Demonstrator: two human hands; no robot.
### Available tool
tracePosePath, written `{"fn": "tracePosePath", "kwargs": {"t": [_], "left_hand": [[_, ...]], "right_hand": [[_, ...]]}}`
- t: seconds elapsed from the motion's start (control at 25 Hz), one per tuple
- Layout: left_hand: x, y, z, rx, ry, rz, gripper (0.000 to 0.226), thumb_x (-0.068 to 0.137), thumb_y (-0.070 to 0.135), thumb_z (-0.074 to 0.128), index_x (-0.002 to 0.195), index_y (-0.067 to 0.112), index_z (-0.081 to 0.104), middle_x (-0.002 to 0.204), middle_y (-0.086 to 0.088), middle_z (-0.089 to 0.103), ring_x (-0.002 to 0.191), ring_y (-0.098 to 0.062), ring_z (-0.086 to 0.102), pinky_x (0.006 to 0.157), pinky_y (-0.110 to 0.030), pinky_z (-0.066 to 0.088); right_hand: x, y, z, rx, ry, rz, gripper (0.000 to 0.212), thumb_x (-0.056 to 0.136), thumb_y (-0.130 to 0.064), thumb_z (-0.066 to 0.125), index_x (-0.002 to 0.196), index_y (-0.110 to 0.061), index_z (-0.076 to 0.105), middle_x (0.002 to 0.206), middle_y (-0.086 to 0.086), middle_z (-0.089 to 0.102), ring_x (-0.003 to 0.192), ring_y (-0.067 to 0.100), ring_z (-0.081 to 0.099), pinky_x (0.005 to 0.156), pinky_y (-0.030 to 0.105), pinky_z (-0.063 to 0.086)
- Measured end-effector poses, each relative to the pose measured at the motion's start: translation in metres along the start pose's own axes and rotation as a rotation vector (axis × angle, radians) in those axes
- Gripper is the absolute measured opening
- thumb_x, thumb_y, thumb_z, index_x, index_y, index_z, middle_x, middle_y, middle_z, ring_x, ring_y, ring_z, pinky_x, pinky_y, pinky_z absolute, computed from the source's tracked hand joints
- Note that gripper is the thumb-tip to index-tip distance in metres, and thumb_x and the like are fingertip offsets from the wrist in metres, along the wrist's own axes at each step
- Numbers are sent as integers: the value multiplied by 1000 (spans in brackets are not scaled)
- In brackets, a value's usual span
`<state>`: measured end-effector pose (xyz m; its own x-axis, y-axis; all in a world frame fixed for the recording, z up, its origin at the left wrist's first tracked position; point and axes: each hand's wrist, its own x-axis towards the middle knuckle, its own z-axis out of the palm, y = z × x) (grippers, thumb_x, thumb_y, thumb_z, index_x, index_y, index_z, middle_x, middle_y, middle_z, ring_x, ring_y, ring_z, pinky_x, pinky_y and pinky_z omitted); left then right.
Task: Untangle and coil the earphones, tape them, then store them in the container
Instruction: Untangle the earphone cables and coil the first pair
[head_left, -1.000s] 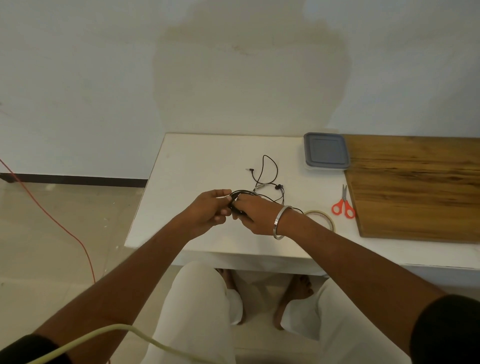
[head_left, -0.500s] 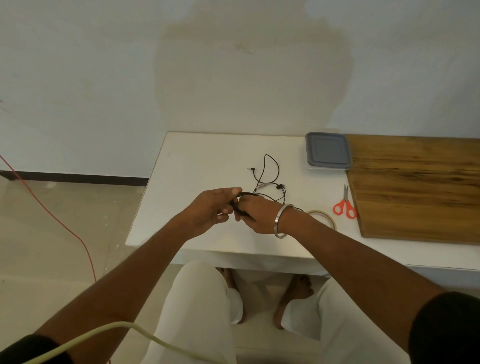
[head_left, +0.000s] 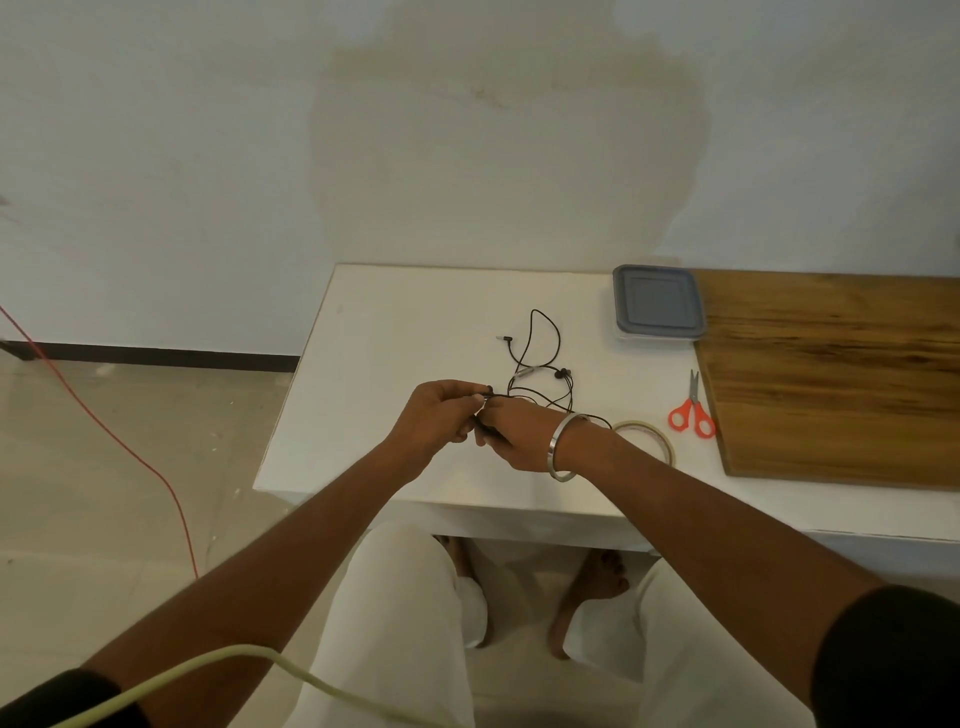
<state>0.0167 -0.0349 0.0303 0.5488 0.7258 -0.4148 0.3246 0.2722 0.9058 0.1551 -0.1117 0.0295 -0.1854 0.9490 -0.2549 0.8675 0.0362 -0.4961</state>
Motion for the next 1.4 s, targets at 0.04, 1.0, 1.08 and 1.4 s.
{"fn": "tracePosePath", "kwargs": {"t": [0.04, 1.0, 1.08, 1.4], "left_hand": [[0, 0, 2, 21, 22, 13, 19, 92, 8, 55, 96, 15, 73, 56, 2, 59, 49, -10, 48, 53, -20, 43], [2, -10, 3, 332, 17, 135, 18, 100, 19, 49, 97, 1, 51, 72, -12, 67, 55, -22, 55, 56, -30, 46], [2, -9, 5, 391, 43, 150, 19, 101, 20, 47, 93, 3, 50, 65, -2, 66, 49, -14, 54, 51, -24, 45], [6, -6, 3, 59, 71, -64, 17, 94, 20, 61, 105, 7, 58, 63, -5, 67, 46, -14, 54, 49, -24, 46]], "right_hand": [[0, 0, 0, -4, -6, 1, 17, 92, -7, 43, 100, -7, 59, 101, 4, 61, 89, 19, 56, 77, 20, 40], [-3, -4, -8, -71, -133, 74, 22, 92, -6, 42, 104, -3, 61, 107, 16, 64, 96, 30, 60, 88, 37, 48], [-3, -5, -8, -69, -134, 58, 23, 92, -5, 41, 104, -1, 61, 108, 19, 63, 91, 31, 59, 88, 38, 47], [0, -4, -5, -143, -117, 45, 22, 93, -8, 45, 108, -4, 60, 108, 13, 63, 98, 28, 60, 82, 26, 43]]}}
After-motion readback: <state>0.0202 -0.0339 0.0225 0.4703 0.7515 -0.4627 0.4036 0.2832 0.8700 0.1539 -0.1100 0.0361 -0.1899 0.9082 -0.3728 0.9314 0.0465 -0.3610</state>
